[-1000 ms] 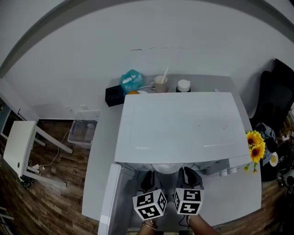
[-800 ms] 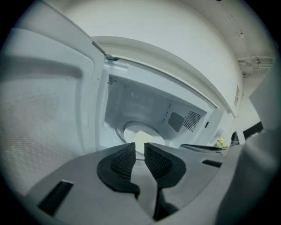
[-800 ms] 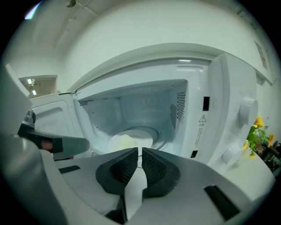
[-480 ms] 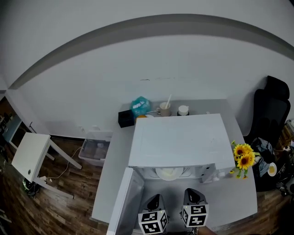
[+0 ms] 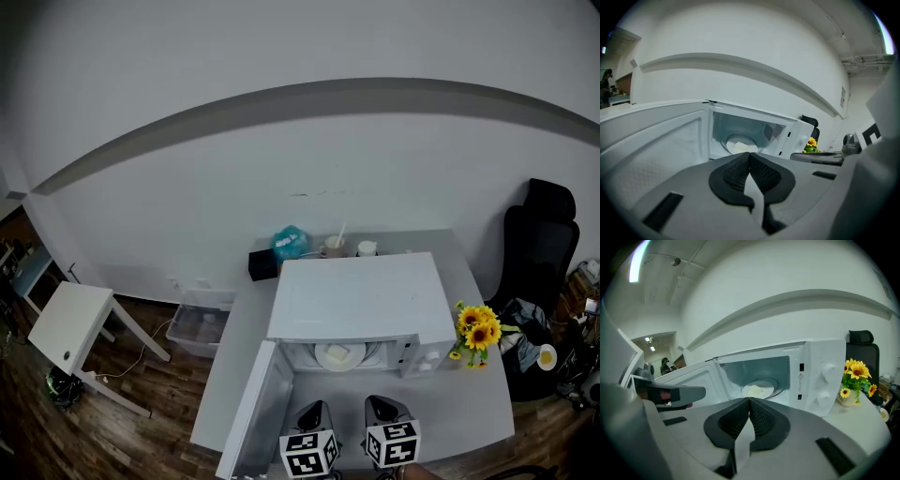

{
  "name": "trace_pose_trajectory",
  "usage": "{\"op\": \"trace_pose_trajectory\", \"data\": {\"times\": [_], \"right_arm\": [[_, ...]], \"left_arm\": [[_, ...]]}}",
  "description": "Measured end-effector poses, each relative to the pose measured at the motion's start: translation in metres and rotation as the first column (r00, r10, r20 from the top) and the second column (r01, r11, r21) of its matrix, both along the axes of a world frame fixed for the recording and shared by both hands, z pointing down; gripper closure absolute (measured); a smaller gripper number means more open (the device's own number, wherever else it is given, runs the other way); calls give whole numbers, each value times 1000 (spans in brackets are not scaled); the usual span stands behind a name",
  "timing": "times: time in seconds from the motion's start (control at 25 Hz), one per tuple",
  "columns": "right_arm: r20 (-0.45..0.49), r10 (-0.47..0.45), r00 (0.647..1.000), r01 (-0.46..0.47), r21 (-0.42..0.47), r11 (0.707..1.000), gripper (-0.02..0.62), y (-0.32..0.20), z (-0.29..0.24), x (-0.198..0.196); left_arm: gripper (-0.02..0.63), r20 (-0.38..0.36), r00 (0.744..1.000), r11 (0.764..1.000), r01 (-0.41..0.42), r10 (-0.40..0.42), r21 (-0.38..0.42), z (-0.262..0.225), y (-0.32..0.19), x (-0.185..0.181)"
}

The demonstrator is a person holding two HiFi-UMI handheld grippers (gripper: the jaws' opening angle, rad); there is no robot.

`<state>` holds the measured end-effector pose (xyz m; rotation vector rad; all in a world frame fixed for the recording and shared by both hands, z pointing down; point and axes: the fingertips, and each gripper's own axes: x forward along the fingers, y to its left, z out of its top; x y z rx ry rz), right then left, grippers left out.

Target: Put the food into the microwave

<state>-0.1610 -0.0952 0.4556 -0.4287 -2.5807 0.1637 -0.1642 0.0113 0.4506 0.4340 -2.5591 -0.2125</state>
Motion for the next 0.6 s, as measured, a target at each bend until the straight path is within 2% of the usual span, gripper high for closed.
{"op": "trace_pose_trajectory", "data": {"times": [0.24, 0.6], "right_arm": [[34, -23, 999, 23, 8, 1000, 578, 0, -15, 5], [22, -22, 1000, 23, -23, 999, 578, -1, -14, 8]], "left_arm": [[602, 9, 1000, 1000, 18, -18, -2, -12, 1, 5], [603, -10, 1000, 1000, 13, -13, 6, -15, -3, 9]]}}
